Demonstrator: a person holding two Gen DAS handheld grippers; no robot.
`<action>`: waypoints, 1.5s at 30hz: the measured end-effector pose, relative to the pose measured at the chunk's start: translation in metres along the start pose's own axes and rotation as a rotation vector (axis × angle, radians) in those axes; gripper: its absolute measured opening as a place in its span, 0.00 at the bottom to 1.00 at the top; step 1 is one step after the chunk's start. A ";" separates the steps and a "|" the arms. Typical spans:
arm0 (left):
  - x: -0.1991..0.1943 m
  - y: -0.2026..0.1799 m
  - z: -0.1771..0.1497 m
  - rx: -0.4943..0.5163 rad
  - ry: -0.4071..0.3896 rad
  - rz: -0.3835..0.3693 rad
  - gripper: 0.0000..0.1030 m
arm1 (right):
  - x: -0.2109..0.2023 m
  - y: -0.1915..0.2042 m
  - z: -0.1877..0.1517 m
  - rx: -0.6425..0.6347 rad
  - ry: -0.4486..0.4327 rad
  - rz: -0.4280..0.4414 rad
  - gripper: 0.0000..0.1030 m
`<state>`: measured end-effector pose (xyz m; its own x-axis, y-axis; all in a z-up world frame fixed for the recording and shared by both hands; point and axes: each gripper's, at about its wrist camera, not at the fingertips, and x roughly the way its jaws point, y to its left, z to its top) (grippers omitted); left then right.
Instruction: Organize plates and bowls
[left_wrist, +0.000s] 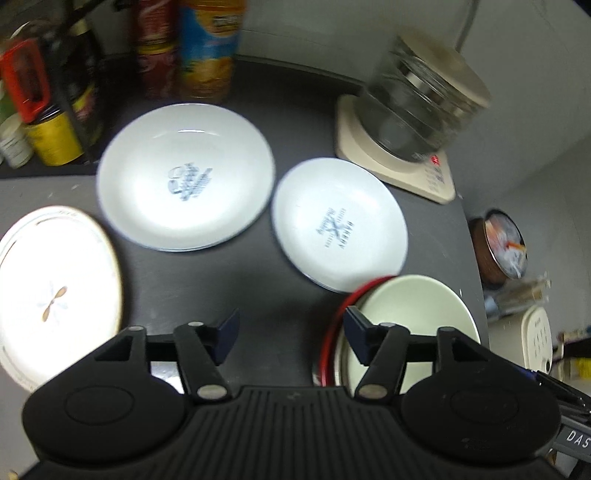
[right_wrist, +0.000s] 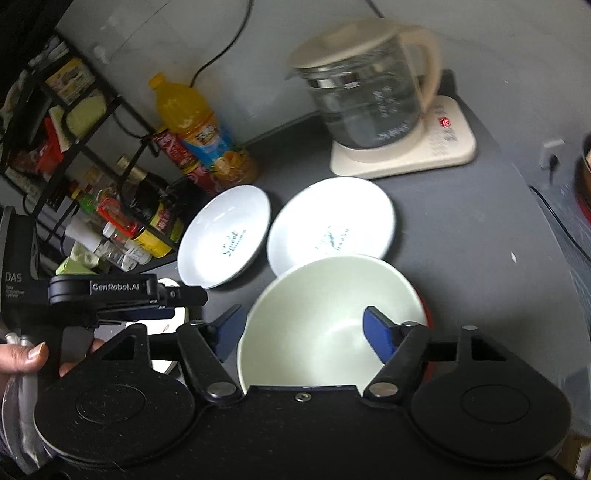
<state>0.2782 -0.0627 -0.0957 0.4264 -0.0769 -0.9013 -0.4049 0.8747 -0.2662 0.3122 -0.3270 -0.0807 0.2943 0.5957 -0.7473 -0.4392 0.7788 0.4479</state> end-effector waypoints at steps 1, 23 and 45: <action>-0.002 0.004 -0.001 -0.012 -0.008 0.006 0.63 | 0.003 0.004 0.002 -0.012 0.002 0.004 0.74; -0.033 0.094 -0.013 -0.202 -0.074 0.128 0.69 | 0.065 0.077 0.032 -0.168 0.075 0.054 0.94; -0.013 0.149 0.032 -0.175 -0.052 0.153 0.69 | 0.133 0.102 0.055 -0.129 0.082 -0.028 0.93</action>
<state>0.2378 0.0836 -0.1124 0.3888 0.0788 -0.9179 -0.6003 0.7775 -0.1876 0.3535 -0.1578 -0.1068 0.2398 0.5520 -0.7986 -0.5390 0.7599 0.3634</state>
